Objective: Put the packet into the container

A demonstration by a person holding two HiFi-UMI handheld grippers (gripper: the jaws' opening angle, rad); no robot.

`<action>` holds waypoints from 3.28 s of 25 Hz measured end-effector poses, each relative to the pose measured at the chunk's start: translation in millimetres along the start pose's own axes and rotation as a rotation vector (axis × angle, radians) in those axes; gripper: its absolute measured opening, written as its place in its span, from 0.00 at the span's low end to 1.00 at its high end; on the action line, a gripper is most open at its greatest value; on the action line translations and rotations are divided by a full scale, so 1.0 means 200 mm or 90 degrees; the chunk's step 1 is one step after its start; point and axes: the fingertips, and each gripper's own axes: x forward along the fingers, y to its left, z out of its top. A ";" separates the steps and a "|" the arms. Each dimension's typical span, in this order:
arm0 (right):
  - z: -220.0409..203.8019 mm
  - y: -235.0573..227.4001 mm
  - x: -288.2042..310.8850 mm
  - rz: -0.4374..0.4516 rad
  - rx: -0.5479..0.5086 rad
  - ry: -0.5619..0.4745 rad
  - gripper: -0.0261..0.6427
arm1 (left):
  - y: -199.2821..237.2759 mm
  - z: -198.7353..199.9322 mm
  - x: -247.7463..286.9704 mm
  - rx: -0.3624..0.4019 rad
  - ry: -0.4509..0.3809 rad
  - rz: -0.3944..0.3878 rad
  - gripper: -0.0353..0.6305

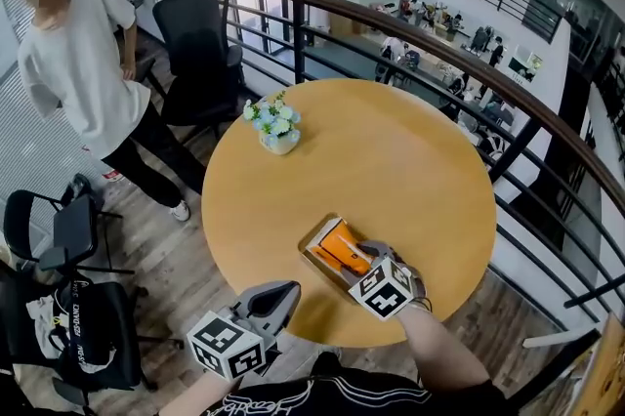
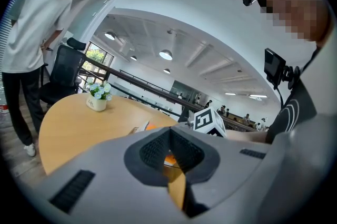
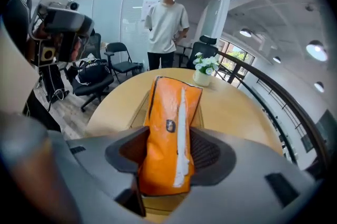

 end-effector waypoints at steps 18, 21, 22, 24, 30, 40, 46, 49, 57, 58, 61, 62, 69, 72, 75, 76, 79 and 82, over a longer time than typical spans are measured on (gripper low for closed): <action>-0.15 0.04 0.28 0.034 -0.054 0.160 0.38 | 0.06 -0.05 -0.05 -0.022 -0.012 0.011 0.06; -0.15 0.04 0.28 0.043 -0.055 0.162 0.38 | 0.06 -0.05 -0.07 -0.026 -0.018 0.012 0.06; -0.15 0.04 0.27 0.044 -0.056 0.163 0.39 | 0.07 -0.05 -0.07 -0.028 -0.021 0.012 0.06; -0.15 0.04 0.28 0.047 -0.056 0.161 0.40 | 0.07 -0.05 -0.08 -0.029 -0.025 0.012 0.06; -0.14 0.04 0.26 0.063 -0.038 0.142 0.46 | 0.08 -0.05 -0.11 -0.029 -0.029 0.012 0.06; -0.02 -0.07 0.08 0.000 0.031 0.042 0.46 | 0.06 -0.04 -0.14 -0.024 -0.035 0.005 0.06; 0.16 -0.04 -0.20 -0.017 0.132 -0.126 0.46 | 0.00 0.00 -0.18 -0.006 -0.044 -0.009 0.06; 0.23 0.02 -0.35 -0.032 0.137 -0.195 0.46 | -0.03 0.01 -0.21 0.005 -0.047 -0.015 0.06; 0.34 0.33 -0.78 -0.047 0.115 -0.365 0.35 | -0.18 0.05 -0.31 0.043 -0.056 -0.052 0.06; 0.34 0.36 -0.83 -0.054 0.114 -0.382 0.30 | -0.21 0.05 -0.32 0.048 -0.056 -0.058 0.06; 0.33 0.46 -0.93 -0.063 0.136 -0.425 0.15 | -0.26 0.04 -0.36 0.062 -0.054 -0.071 0.06; 0.32 0.49 -0.94 -0.061 0.149 -0.440 0.10 | -0.27 0.03 -0.38 0.068 -0.053 -0.075 0.06; 0.25 0.68 -0.97 -0.039 0.202 -0.475 0.05 | -0.36 -0.03 -0.45 0.099 -0.032 -0.099 0.06; 0.24 0.71 -0.99 -0.033 0.228 -0.490 0.05 | -0.39 -0.06 -0.46 0.109 -0.026 -0.106 0.06; 0.23 0.74 -1.01 -0.029 0.242 -0.494 0.05 | -0.42 -0.08 -0.47 0.113 -0.023 -0.110 0.06; 0.23 0.75 -1.01 -0.028 0.243 -0.493 0.05 | -0.42 -0.09 -0.47 0.114 -0.023 -0.112 0.06; 0.22 0.78 -1.01 -0.032 0.238 -0.484 0.05 | -0.44 -0.10 -0.48 0.114 -0.023 -0.117 0.06; 0.21 0.80 -1.00 -0.036 0.230 -0.469 0.05 | -0.45 -0.11 -0.48 0.111 -0.023 -0.121 0.06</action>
